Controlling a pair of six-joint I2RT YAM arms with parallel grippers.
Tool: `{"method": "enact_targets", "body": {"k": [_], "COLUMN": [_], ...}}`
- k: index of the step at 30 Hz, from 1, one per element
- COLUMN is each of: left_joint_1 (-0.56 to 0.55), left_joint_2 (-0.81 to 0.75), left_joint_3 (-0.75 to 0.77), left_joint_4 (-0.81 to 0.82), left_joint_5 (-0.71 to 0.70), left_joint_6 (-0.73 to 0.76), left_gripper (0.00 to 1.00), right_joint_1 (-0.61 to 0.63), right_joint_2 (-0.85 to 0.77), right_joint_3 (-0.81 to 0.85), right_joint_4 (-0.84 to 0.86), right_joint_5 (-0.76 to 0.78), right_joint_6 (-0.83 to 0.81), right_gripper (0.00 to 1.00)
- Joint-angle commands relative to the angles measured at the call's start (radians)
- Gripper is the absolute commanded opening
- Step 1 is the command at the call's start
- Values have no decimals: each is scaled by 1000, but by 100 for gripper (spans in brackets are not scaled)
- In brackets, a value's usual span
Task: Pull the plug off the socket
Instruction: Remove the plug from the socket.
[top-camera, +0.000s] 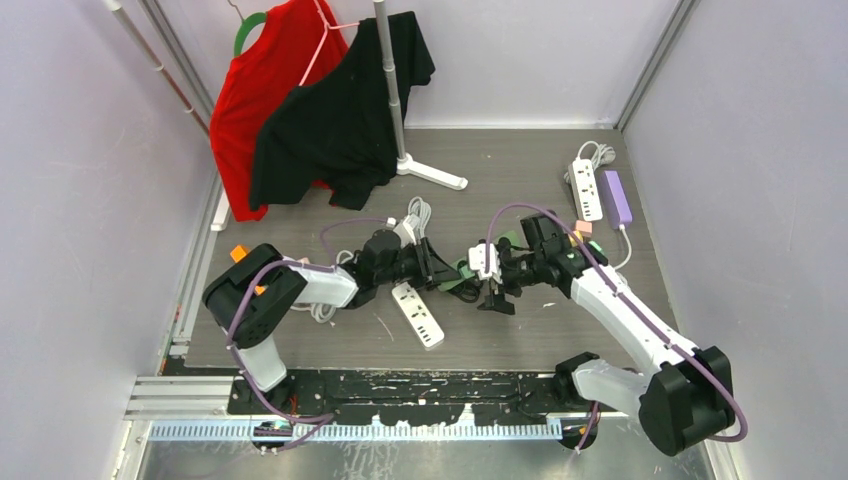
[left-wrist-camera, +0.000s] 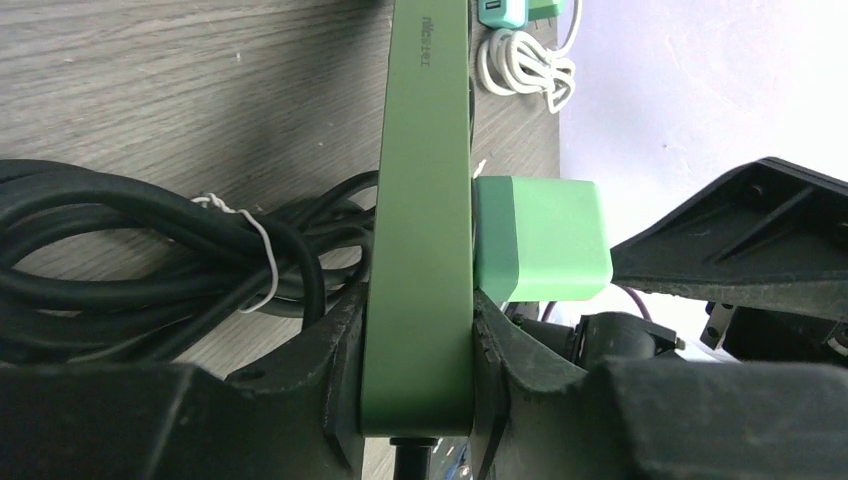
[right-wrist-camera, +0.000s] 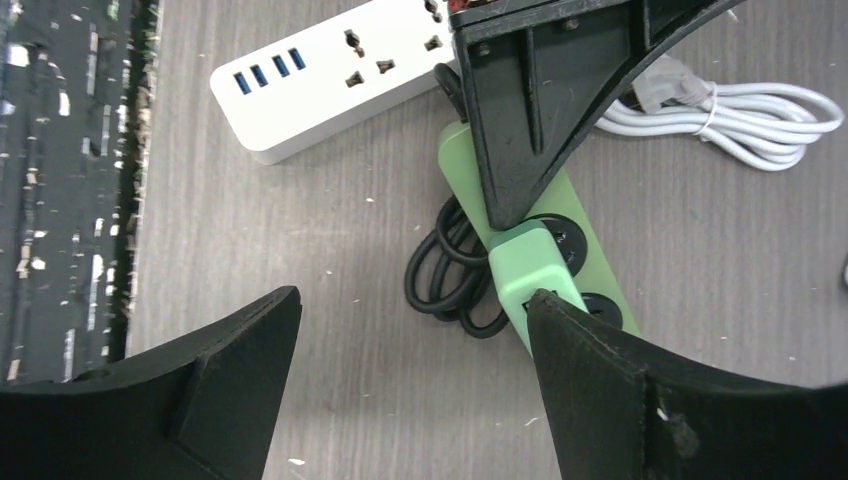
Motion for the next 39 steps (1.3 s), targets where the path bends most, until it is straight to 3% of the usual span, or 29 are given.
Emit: {"method": "enact_targets", "body": {"k": [1, 6, 11, 31, 36, 39], "left_joint_1": [-3, -3, -3, 1, 2, 2], "left_joint_2": [-44, -43, -46, -39, -36, -32], "left_joint_3": [34, 48, 66, 119, 131, 135], "left_joint_4": [-53, -88, -140, -235, -246, -246], "left_joint_5": [-6, 15, 48, 163, 188, 203], "left_joint_6": [-17, 3, 41, 102, 110, 114], "left_gripper": [0, 0, 0, 0, 0, 0], "right_joint_1": [52, 59, 41, 46, 96, 124], "right_joint_2": [-4, -23, -42, -6, 26, 28], "right_joint_3": [-29, -22, 59, 50, 12, -10], "right_joint_4": [136, 155, -13, 81, 123, 137], "right_joint_5": [100, 186, 131, 216, 279, 305], "right_joint_6": [5, 4, -86, -112, -145, -167], "right_gripper": [87, 86, 78, 73, 50, 42]}}
